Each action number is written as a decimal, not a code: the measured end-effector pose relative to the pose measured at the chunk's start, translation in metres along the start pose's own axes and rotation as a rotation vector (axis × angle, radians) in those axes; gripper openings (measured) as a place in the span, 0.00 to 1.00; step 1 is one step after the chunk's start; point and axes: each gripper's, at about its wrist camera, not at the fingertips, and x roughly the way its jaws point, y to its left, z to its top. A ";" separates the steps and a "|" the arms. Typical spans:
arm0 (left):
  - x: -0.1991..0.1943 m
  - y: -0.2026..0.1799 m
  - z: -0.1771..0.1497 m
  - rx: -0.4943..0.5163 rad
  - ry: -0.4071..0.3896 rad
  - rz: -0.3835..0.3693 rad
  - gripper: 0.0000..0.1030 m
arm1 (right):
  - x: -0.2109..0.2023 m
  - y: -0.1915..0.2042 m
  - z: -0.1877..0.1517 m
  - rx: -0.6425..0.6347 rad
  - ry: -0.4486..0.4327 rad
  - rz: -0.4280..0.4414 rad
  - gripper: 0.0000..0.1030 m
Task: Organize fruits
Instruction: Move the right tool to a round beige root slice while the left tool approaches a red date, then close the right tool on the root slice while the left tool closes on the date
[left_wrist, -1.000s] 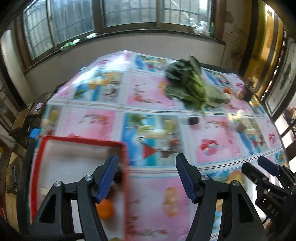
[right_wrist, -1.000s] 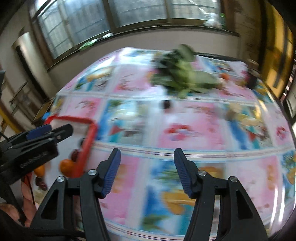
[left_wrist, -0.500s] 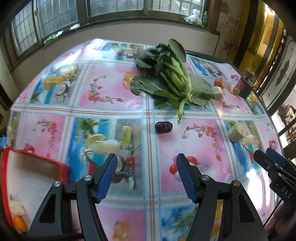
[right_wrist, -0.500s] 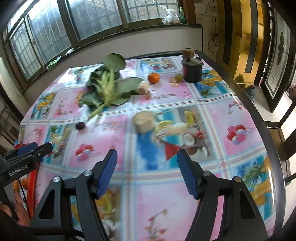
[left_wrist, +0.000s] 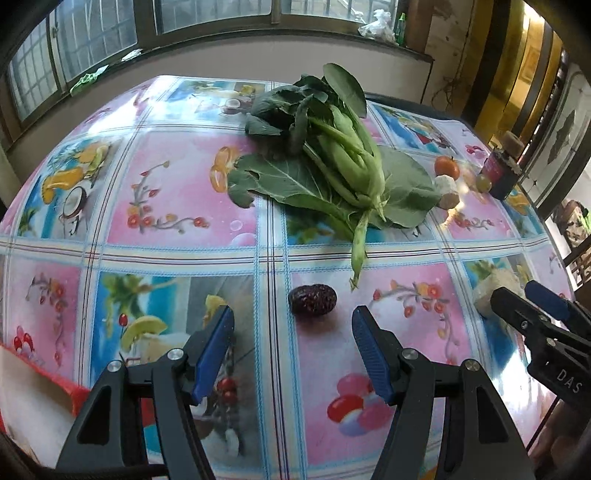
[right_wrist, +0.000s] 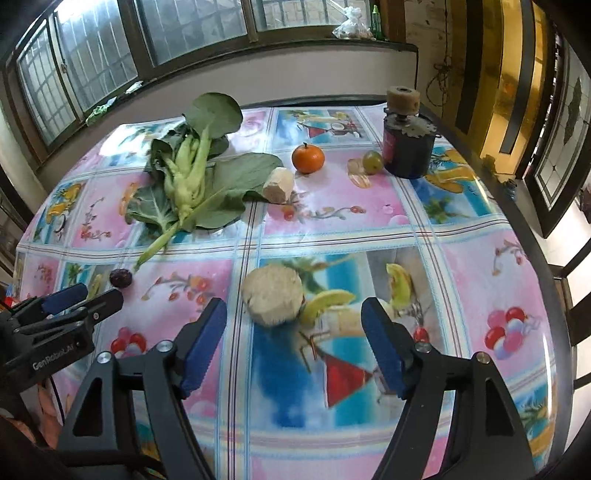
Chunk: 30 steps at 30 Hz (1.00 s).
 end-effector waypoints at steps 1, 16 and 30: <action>0.001 0.000 0.000 0.003 -0.001 0.001 0.64 | 0.002 0.000 0.001 0.002 0.002 -0.003 0.74; 0.010 -0.005 0.006 0.049 -0.038 -0.007 0.46 | 0.021 0.007 0.000 -0.024 0.031 -0.009 0.38; 0.000 -0.010 -0.006 0.052 -0.037 -0.042 0.26 | 0.015 0.011 -0.008 -0.030 0.028 0.004 0.38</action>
